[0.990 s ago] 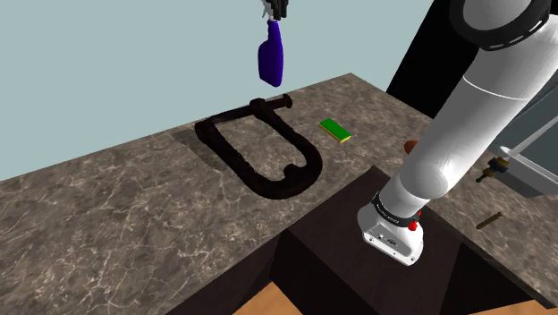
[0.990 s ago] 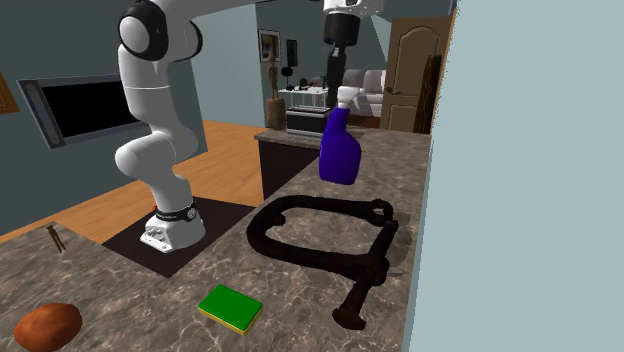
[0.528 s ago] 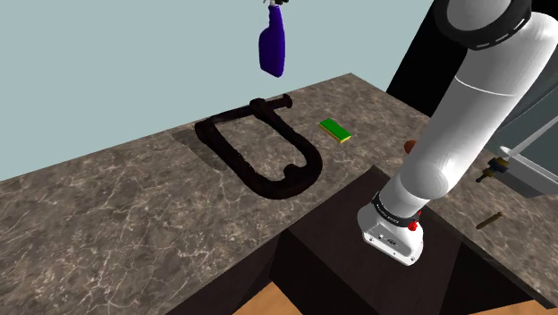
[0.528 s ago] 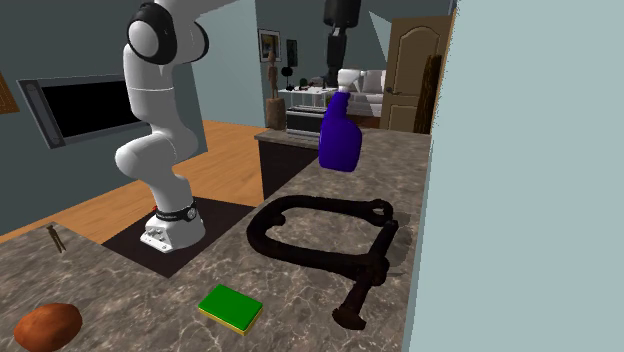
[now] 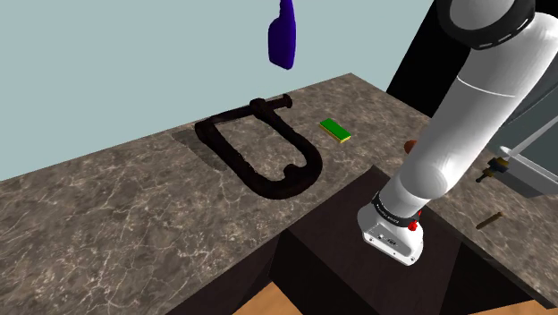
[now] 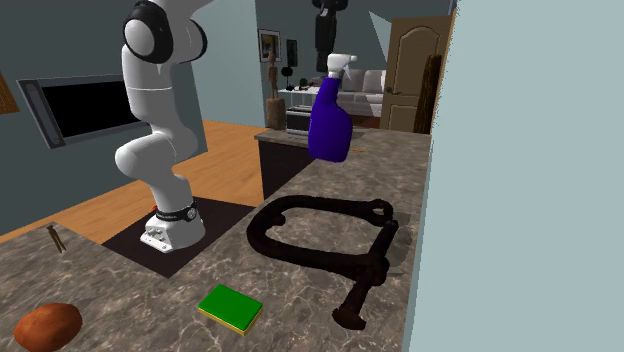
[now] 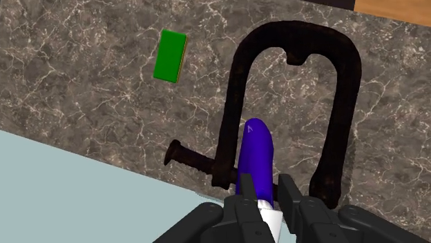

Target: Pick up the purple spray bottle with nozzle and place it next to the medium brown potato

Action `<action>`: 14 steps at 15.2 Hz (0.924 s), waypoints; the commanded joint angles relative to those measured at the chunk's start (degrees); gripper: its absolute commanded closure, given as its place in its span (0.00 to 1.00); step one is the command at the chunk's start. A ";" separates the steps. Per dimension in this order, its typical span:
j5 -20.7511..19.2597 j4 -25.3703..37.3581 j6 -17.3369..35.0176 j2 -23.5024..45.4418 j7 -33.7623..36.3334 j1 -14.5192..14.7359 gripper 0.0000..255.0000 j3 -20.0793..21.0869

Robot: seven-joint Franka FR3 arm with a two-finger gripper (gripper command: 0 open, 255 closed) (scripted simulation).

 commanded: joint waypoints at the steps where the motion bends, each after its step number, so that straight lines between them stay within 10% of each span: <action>1: 0.96 -7.37 2.04 -5.63 -1.62 -1.43 1.00 -0.81; 14: 0.34 -34.70 5.10 -31.54 -14.67 -6.03 1.00 -9.29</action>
